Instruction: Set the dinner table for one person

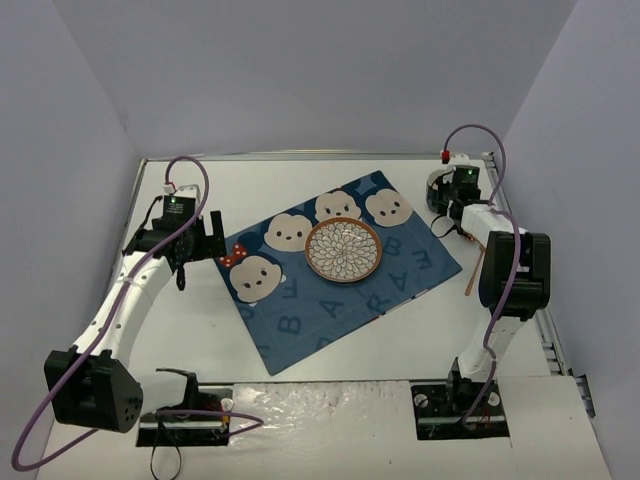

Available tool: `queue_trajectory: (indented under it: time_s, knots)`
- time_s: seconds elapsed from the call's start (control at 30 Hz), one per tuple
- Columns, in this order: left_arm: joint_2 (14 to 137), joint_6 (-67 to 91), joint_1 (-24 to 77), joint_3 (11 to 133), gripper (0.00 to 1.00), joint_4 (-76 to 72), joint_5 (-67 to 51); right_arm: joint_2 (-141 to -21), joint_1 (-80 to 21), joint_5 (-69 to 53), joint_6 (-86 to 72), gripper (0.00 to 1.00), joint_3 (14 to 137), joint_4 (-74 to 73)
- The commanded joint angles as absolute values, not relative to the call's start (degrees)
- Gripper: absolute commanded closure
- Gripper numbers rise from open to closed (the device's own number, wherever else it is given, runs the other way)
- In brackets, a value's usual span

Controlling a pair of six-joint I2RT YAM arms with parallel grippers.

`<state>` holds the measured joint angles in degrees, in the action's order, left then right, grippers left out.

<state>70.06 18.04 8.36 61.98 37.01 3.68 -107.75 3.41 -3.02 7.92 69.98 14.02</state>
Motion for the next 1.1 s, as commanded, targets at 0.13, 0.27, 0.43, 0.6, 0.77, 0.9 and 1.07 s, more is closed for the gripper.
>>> queue_trajectory:
  time_s: [0.13, 0.27, 0.43, 0.6, 0.77, 0.9, 1.07]
  knots:
    - [70.14, 17.22, 8.00, 62.84, 0.03, 34.81, 3.96, -98.84, 2.80, -18.48, 13.38, 1.00, 73.55, 29.52]
    - [70.39, 17.06, 8.00, 62.84, 0.03, 34.85, 4.00, -102.29, 1.37, -26.78, 15.18, 1.00, 79.13, 27.92]
    - [70.58, 16.83, 8.00, 62.71, 0.03, 34.72, 4.35, -107.73, -0.43, -36.17, 18.45, 1.00, 86.24, 24.70]
    - [70.80, 16.65, 7.95, 62.67, 0.03, 34.63, 4.44, -112.38, -2.01, -41.31, 19.64, 1.00, 90.40, 23.89]
    - [71.28, 16.68, 7.91, 62.75, 0.03, 34.70, 4.57, -116.76, -4.04, -39.81, 22.80, 1.00, 97.29, 17.22]
    - [71.52, 16.61, 7.91, 62.75, 0.03, 34.72, 4.66, -117.73, -4.22, -37.94, 22.06, 1.00, 98.61, 16.30]
    - [71.58, 16.66, 7.91, 62.75, 0.03, 34.72, 4.53, -120.50, -4.13, -36.73, 22.15, 1.00, 101.74, 11.68]
